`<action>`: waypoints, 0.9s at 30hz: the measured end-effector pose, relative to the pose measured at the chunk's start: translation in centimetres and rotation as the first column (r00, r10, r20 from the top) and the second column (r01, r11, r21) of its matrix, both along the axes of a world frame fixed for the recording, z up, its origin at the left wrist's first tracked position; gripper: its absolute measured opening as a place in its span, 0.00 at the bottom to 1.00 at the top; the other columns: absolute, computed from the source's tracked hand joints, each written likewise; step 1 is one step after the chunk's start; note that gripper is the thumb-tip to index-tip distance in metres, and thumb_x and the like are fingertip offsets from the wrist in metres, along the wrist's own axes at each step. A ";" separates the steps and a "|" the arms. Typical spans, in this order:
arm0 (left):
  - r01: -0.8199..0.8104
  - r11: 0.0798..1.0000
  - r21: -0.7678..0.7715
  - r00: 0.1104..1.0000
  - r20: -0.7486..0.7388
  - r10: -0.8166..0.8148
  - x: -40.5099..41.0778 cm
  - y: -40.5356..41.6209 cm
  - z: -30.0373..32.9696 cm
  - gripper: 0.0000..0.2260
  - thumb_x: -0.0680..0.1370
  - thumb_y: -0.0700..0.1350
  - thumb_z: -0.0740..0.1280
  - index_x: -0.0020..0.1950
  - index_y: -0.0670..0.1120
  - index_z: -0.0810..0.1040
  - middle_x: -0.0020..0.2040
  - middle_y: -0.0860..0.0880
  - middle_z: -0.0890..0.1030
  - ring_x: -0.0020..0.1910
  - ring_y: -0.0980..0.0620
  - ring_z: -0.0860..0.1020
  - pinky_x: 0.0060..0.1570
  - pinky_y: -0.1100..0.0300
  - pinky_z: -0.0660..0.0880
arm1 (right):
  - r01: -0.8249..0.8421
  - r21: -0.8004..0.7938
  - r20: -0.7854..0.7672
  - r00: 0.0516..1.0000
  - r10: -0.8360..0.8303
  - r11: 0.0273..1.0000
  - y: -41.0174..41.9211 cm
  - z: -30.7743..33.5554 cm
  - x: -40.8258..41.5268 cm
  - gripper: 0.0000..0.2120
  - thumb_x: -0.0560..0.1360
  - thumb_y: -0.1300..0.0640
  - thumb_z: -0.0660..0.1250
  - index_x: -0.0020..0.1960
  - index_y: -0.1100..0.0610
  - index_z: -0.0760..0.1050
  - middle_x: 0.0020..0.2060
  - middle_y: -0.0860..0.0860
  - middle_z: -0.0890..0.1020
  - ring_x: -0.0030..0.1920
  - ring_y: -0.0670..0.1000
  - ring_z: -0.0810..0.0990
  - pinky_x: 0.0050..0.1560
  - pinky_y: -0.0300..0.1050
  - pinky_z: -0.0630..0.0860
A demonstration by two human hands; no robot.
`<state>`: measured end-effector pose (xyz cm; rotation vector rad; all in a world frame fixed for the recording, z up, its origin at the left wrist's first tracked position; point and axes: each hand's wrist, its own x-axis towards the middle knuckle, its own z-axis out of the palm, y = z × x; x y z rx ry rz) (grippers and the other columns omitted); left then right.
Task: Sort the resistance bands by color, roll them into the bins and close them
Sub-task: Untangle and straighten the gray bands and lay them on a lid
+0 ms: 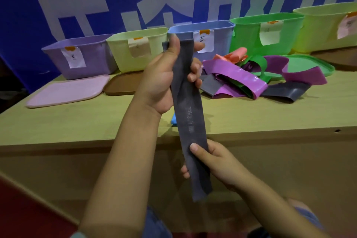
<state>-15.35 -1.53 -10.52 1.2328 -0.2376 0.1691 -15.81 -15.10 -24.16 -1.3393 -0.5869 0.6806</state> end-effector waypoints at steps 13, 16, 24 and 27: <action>-0.095 0.995 -0.018 0.995 0.010 0.096 0.2 0.0 -1.8 0.14 0.83 0.46 0.54 0.51 0.40 0.75 0.29 0.49 0.72 0.25 0.56 0.67 0.28 0.63 0.69 | 0.275 -0.087 0.233 0.940 -0.249 0.958 0.4 -3.2 0.1 0.17 0.74 0.46 0.67 0.43 0.62 0.77 0.34 0.53 0.83 0.37 0.49 0.81 0.40 0.44 0.76; -0.098 0.995 -0.029 0.995 0.028 0.099 0.1 0.4 -1.9 0.14 0.83 0.46 0.53 0.51 0.40 0.75 0.29 0.49 0.72 0.25 0.55 0.67 0.28 0.62 0.70 | 0.269 -0.111 0.351 0.911 -0.216 0.957 -0.9 -2.2 0.6 0.16 0.70 0.43 0.66 0.42 0.57 0.79 0.34 0.50 0.79 0.39 0.44 0.76 0.41 0.44 0.73; -0.031 0.998 -0.054 0.999 0.021 0.033 1.6 -1.7 -3.4 0.15 0.83 0.46 0.54 0.49 0.40 0.77 0.29 0.49 0.74 0.25 0.55 0.69 0.29 0.61 0.71 | 0.396 -0.080 0.412 0.849 -0.331 0.915 -7.6 5.7 3.3 0.08 0.72 0.56 0.66 0.48 0.59 0.80 0.40 0.53 0.85 0.41 0.46 0.84 0.41 0.35 0.79; 0.004 0.999 -0.036 0.999 0.043 -0.002 2.6 -2.9 -3.2 0.14 0.82 0.47 0.55 0.50 0.40 0.77 0.30 0.49 0.75 0.26 0.55 0.70 0.30 0.61 0.72 | 0.688 -0.134 0.710 0.569 -0.415 0.714 -10.2 7.0 7.2 0.07 0.74 0.55 0.68 0.50 0.54 0.79 0.43 0.46 0.83 0.42 0.42 0.81 0.44 0.33 0.77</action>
